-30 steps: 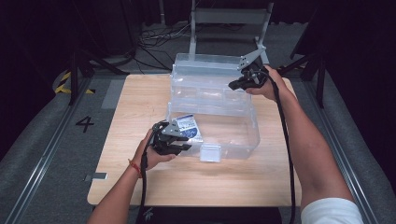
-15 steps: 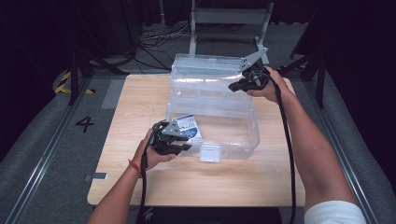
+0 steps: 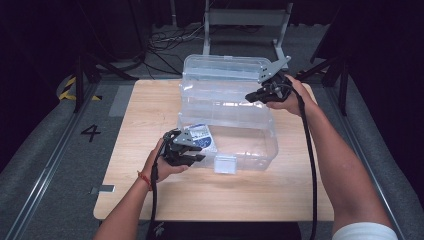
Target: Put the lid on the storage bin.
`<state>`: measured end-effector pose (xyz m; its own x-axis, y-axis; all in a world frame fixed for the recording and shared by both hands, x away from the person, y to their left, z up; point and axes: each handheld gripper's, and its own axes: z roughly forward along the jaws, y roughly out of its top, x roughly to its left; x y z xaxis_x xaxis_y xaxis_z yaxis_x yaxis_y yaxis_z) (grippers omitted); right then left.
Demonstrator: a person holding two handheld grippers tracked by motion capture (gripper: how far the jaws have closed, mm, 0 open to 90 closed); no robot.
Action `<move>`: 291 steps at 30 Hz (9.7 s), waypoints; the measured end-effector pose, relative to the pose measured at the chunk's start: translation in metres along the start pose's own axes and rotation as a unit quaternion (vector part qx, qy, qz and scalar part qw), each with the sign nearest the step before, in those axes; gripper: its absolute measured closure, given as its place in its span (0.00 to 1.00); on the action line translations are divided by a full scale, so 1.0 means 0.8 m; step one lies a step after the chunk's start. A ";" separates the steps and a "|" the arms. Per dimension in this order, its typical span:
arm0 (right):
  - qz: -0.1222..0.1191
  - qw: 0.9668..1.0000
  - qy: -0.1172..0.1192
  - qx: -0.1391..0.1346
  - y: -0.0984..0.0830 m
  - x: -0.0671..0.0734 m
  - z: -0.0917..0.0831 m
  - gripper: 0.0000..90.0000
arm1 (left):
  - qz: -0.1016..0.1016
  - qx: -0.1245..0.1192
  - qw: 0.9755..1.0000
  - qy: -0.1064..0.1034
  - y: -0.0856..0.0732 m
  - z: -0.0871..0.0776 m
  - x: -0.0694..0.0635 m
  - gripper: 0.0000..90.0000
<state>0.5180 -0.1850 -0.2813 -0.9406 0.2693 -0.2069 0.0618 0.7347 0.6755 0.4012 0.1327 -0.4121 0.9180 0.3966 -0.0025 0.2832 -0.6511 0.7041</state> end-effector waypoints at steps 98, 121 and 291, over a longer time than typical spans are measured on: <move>-0.009 0.997 -0.017 -0.070 -0.044 0.091 -0.022 0.99 | -0.009 -0.024 0.999 0.048 0.008 -0.055 -0.018 0.70; -0.013 0.997 -0.017 -0.071 -0.046 0.095 -0.022 0.99 | -0.042 -0.142 0.986 0.080 0.060 -0.119 0.030 0.88; 0.121 0.984 -0.120 -0.051 -0.224 0.177 -0.070 0.52 | -0.030 0.018 0.988 0.150 -0.080 -0.098 0.021 0.87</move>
<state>0.3550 -0.3134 -0.3920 -0.7962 0.5767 -0.1832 0.2290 0.5674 0.7909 0.3763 0.2322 -0.4016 0.7777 0.6050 0.1707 0.3484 -0.6409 0.6840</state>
